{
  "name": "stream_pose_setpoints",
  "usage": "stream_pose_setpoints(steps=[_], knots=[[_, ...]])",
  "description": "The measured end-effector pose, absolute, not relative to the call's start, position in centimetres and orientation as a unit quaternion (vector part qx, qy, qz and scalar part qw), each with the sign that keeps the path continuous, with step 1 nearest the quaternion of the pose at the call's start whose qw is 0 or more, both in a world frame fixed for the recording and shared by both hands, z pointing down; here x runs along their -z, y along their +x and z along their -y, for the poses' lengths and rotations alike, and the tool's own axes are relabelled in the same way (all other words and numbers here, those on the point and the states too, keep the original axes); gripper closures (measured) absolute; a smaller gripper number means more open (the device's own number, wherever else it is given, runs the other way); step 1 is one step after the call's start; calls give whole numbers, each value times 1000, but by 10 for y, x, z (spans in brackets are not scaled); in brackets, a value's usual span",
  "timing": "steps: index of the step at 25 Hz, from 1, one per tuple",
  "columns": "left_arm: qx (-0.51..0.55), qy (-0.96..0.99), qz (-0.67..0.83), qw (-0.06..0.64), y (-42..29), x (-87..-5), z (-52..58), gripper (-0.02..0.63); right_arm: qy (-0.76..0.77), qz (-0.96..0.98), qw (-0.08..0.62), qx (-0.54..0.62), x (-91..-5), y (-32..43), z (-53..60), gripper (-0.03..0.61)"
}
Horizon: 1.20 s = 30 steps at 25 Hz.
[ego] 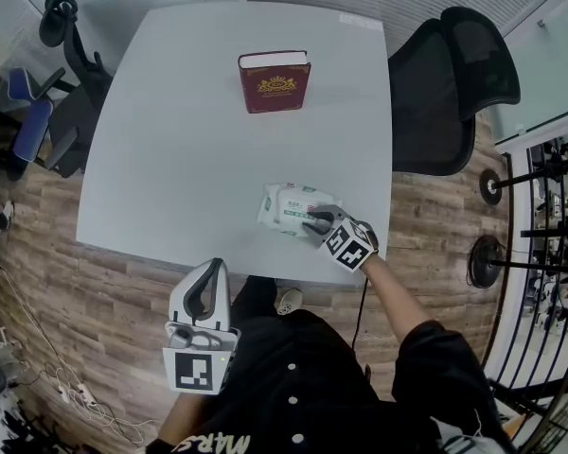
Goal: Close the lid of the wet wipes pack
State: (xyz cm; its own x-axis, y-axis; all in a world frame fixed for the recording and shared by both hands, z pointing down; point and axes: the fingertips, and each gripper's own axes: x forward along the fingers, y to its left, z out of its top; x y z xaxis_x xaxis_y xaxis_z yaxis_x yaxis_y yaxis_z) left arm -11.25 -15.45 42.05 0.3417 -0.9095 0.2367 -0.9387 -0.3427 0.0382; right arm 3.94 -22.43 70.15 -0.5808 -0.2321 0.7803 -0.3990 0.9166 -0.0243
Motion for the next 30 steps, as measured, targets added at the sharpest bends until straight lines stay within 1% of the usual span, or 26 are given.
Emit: stream_pose_setpoints(steps=[2,4,9,26,30], knots=[[-86,813,569,83,-115,-420,155,601,189,882,408,-138,-700,38,228,457],[-85,812,571,83,-117,-420,155,601,200,880,400,-160,-698,38,231,477],[-87,812,571,86,-120,-422,158,601,215,873,407,-160,-699,39,236,514],[-91,814,566,92,-120,-427,166,601,209,834,503,-83,-710,35,232,525],[-88,815,566,89,-120,-425,167,601,202,822,531,-44,-712,33,228,545]])
